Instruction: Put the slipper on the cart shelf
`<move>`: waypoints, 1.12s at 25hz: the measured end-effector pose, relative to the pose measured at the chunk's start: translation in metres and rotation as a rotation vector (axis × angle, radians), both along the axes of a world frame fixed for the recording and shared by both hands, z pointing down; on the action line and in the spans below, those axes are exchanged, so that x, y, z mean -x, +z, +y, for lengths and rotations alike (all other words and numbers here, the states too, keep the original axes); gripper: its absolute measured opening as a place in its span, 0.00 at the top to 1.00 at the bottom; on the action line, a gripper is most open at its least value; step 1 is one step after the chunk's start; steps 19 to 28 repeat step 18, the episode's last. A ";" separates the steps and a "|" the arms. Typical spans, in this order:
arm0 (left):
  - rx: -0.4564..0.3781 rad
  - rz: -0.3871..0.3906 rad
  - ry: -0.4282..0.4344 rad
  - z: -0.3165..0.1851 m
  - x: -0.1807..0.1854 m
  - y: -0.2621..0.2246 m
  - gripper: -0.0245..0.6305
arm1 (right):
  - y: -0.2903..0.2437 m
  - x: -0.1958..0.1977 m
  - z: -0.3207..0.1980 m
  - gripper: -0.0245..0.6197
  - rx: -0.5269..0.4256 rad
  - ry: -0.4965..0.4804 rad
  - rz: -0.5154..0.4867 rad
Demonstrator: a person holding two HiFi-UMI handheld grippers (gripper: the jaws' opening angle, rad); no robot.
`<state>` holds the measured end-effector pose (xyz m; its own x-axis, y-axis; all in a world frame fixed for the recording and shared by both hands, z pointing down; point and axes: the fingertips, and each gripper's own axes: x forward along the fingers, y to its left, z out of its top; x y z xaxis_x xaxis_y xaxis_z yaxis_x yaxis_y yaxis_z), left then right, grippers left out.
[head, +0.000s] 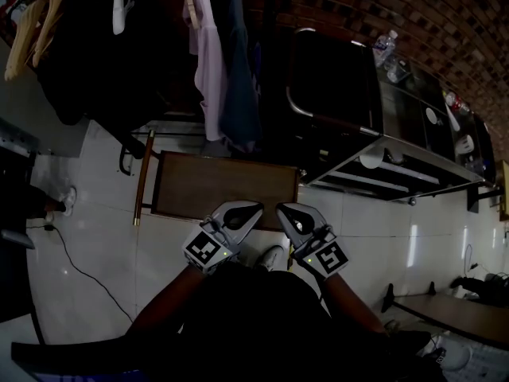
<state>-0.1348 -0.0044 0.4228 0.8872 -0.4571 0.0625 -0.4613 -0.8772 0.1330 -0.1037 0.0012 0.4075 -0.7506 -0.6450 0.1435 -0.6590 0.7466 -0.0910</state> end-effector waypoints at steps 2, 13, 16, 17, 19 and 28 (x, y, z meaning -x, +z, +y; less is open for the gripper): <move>-0.002 -0.008 -0.004 0.001 -0.006 0.005 0.96 | 0.000 -0.004 0.003 0.96 -0.005 -0.010 -0.003; -0.001 -0.004 0.015 0.018 -0.026 -0.005 0.96 | 0.004 -0.016 0.017 0.96 -0.002 -0.026 -0.007; -0.008 -0.008 0.021 0.022 -0.023 -0.005 0.96 | 0.007 -0.014 0.021 0.96 -0.002 -0.013 -0.007; -0.015 -0.010 0.022 0.024 -0.021 -0.002 0.96 | 0.008 -0.014 0.023 0.96 0.001 -0.010 -0.006; -0.024 -0.012 0.024 0.026 -0.020 0.001 0.96 | 0.009 -0.013 0.025 0.96 0.003 -0.007 -0.005; -0.024 -0.012 0.024 0.026 -0.020 0.001 0.96 | 0.009 -0.013 0.025 0.96 0.003 -0.007 -0.005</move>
